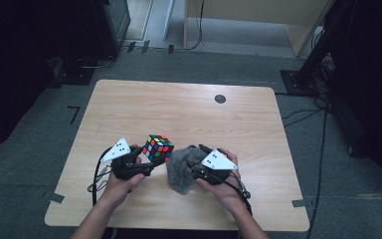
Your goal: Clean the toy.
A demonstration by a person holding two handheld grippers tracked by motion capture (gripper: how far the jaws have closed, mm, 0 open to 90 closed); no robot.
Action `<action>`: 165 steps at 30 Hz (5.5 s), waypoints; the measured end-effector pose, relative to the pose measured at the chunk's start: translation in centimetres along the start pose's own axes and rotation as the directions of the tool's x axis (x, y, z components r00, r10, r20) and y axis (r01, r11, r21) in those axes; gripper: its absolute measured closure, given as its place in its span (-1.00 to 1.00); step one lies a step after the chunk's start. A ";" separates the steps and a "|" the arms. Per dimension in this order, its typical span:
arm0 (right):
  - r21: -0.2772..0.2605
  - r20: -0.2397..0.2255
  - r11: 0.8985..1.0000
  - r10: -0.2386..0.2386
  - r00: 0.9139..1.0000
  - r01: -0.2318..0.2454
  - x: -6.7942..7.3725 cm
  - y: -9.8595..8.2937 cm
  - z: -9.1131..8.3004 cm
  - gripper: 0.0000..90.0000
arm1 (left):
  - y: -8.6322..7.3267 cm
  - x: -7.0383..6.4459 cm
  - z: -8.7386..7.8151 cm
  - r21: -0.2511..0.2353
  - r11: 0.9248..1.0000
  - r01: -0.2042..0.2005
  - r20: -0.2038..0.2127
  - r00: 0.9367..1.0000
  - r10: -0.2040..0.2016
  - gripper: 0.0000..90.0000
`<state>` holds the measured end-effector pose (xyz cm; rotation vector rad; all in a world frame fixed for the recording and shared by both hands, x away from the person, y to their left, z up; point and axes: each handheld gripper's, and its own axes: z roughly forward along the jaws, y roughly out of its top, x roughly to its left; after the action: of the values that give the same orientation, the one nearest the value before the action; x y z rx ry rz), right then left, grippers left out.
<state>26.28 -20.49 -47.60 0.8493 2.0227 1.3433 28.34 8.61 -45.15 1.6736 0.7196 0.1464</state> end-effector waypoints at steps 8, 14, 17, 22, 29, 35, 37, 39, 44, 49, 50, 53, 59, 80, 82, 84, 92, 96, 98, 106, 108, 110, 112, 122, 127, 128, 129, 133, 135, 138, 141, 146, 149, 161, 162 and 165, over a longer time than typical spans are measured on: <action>-0.131 -0.156 0.990 -0.063 0.986 0.043 2.0 1.0 -0.6 -0.39 | 0.0 -0.4 0.7 0.041 0.998 0.040 0.047 0.998 -0.042 -0.24; -0.169 -0.145 0.980 -0.132 0.981 0.107 3.3 0.9 -0.4 -0.49 | 0.3 -0.8 1.1 0.092 0.993 0.073 0.073 0.994 -0.080 -0.24; -0.188 -0.112 0.968 -0.190 0.975 0.167 3.9 0.9 -0.5 -0.50 | 0.5 -1.0 1.3 0.122 0.989 0.088 0.090 0.991 -0.099 -0.24; -0.204 -0.060 0.951 -0.248 0.967 0.231 4.3 0.8 -0.3 -0.49 | 0.7 -1.4 1.7 0.175 0.980 0.096 0.110 0.987 -0.116 -0.24; -0.209 0.002 0.921 -0.337 0.942 0.330 5.2 0.7 -0.2 -0.41 | 0.8 -1.5 2.1 0.228 0.963 0.143 0.165 0.969 -0.183 -0.24; -0.214 0.025 0.900 -0.384 0.923 0.380 5.4 0.7 -0.5 -0.24 | 0.8 -1.2 2.2 0.240 0.958 0.158 0.192 0.959 -0.206 -0.26; -0.209 0.018 0.905 -0.374 0.927 0.370 5.3 0.7 -0.5 -0.24 | 0.8 -1.2 2.2 0.235 0.959 0.161 0.205 0.956 -0.210 -0.37; -0.199 0.021 0.908 -0.372 0.928 0.368 5.2 0.7 -0.4 -0.24 | 1.0 -1.2 2.1 0.224 0.963 0.149 0.196 0.961 -0.194 -0.47; -0.127 0.052 0.925 -0.354 0.934 0.358 4.6 0.5 -0.2 -0.24 | 1.3 -0.8 1.4 0.195 0.973 0.127 0.155 0.975 -0.158 -0.62; -0.106 0.058 0.959 -0.257 0.965 0.262 3.0 0.6 -0.4 -0.23 | 1.2 -0.5 0.8 0.157 0.986 0.062 0.083 0.994 -0.076 -0.66; -0.105 0.054 0.966 -0.232 0.971 0.237 2.7 0.7 -0.5 -0.24 | 1.0 -0.5 0.9 0.157 0.987 0.041 0.068 0.996 -0.053 -0.66; -0.101 0.031 0.980 -0.167 0.985 0.169 2.0 0.9 -0.7 -0.24 | 0.5 -0.8 1.2 0.163 0.986 -0.035 0.030 0.999 0.031 -0.65; -0.077 -0.089 0.997 0.010 0.996 -0.017 1.1 1.8 -1.0 -0.24 | -0.6 -2.2 1.8 0.176 0.957 -0.232 -0.049 0.969 0.244 -0.64; 0.132 -0.247 0.935 0.352 0.903 -0.328 1.7 2.8 -0.5 -0.24 | -3.2 -5.0 3.1 0.229 0.769 -0.596 -0.202 0.744 0.637 -0.64; 0.145 -0.254 0.934 0.353 0.900 -0.326 1.9 2.8 -0.3 -0.24 | -3.4 -5.2 3.2 0.234 0.750 -0.619 -0.203 0.724 0.660 -0.60; 0.156 -0.256 0.932 0.357 0.898 -0.326 2.1 2.8 -0.2 -0.24 | -3.6 -5.3 3.2 0.235 0.735 -0.636 -0.203 0.707 0.677 -0.54; 0.226 -0.268 0.905 0.412 0.871 -0.359 2.1 2.5 0.3 -0.24 | -3.9 -5.7 3.2 0.222 0.709 -0.669 -0.208 0.678 0.705 -0.37; 0.245 -0.267 0.901 0.418 0.868 -0.359 2.5 2.3 0.7 -0.24 | -4.1 -5.7 3.2 0.229 0.697 -0.679 -0.209 0.665 0.717 -0.25; 0.229 -0.278 0.901 0.424 0.862 -0.369 2.3 2.2 0.7 -0.25 | -3.9 -5.7 3.1 0.214 0.706 -0.675 -0.217 0.671 0.709 -0.24; 0.071 -0.250 0.897 0.439 0.863 -0.436 -0.7 2.7 -1.3 -0.44 | -3.0 -3.9 2.1 0.190 0.795 -0.575 -0.231 0.761 0.606 -0.23; 0.076 -0.184 0.920 0.393 0.901 -0.385 -1.1 2.3 -1.2 -0.45 | -2.6 -3.4 1.8 0.173 0.830 -0.531 -0.220 0.800 0.558 -0.23; 0.102 -0.165 0.928 0.372 0.914 -0.359 -1.2 1.6 -0.7 -0.46 | -2.2 -2.8 1.5 0.159 0.861 -0.483 -0.215 0.834 0.508 -0.23; 0.140 -0.143 0.937 0.340 0.930 -0.321 -0.8 1.0 0.1 -0.49 | -1.9 -2.1 1.2 0.145 0.893 -0.427 -0.200 0.871 0.449 -0.23; 0.264 -0.078 0.954 0.171 0.982 -0.145 2.1 -1.3 4.1 -0.46 | -1.4 -1.2 0.7 0.128 0.924 -0.359 -0.167 0.911 0.377 -0.23; 0.336 -0.017 0.936 0.120 0.993 -0.107 2.5 -2.4 4.7 -0.41 | -1.4 -1.2 0.6 0.115 0.915 -0.386 -0.213 0.890 0.403 -0.23; 0.345 -0.018 0.934 0.105 0.994 -0.093 2.6 -2.5 4.6 -0.40 | -1.4 -1.2 0.6 0.108 0.916 -0.386 -0.216 0.890 0.401 -0.23; 0.357 -0.021 0.931 0.090 0.996 -0.076 2.7 -2.5 4.7 -0.40 | -1.3 -1.0 0.6 0.099 0.920 -0.379 -0.198 0.898 0.392 -0.23; 0.350 -0.043 0.935 0.079 0.996 -0.059 2.6 -2.9 4.7 -0.36 | -1.6 -0.8 1.4 0.186 0.911 -0.367 -0.195 0.895 0.400 -0.23; 0.347 -0.041 0.936 0.069 0.997 -0.051 2.7 -2.9 4.6 -0.35 | -1.7 -0.8 1.4 0.176 0.922 -0.346 -0.194 0.906 0.377 -0.23; 0.350 -0.035 0.935 0.076 0.996 -0.059 2.7 -3.0 4.4 -0.35 | -1.1 -0.8 0.8 0.132 0.951 -0.279 -0.183 0.936 0.300 -0.23; 0.350 -0.029 0.934 0.087 0.996 -0.071 2.7 -3.0 4.5 -0.35 | -0.7 -0.6 0.2 0.092 0.970 -0.227 -0.179 0.954 0.240 -0.23; 0.341 -0.017 0.937 0.082 0.996 -0.072 3.0 -3.0 4.2 -0.12 | -0.5 -0.3 0.1 0.086 0.981 -0.176 -0.210 0.959 0.191 -0.23; 0.340 -0.015 0.938 0.077 0.997 -0.067 3.2 -3.0 4.1 -0.08 | -0.4 -0.5 0.3 0.089 0.978 -0.190 -0.217 0.954 0.205 -0.24; 0.339 -0.024 0.937 0.100 0.995 -0.086 2.9 -3.1 4.1 -0.02 | -0.9 0.1 -0.7 0.075 0.985 -0.154 -0.224 0.960 0.167 -0.23; 0.339 -0.024 0.937 0.095 0.995 -0.082 2.9 -3.1 4.1 -0.02 | -0.8 0.2 -0.8 0.060 0.989 -0.137 -0.232 0.961 0.148 -0.23; 0.336 -0.021 0.940 0.074 0.997 -0.063 3.1 -3.1 3.9 -0.01 | -0.6 0.6 -1.0 0.057 0.990 -0.126 -0.243 0.961 0.136 -0.23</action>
<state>26.59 -16.80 -52.16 1.0599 2.3066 1.0675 28.11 9.81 -45.65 1.7615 0.8006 0.4422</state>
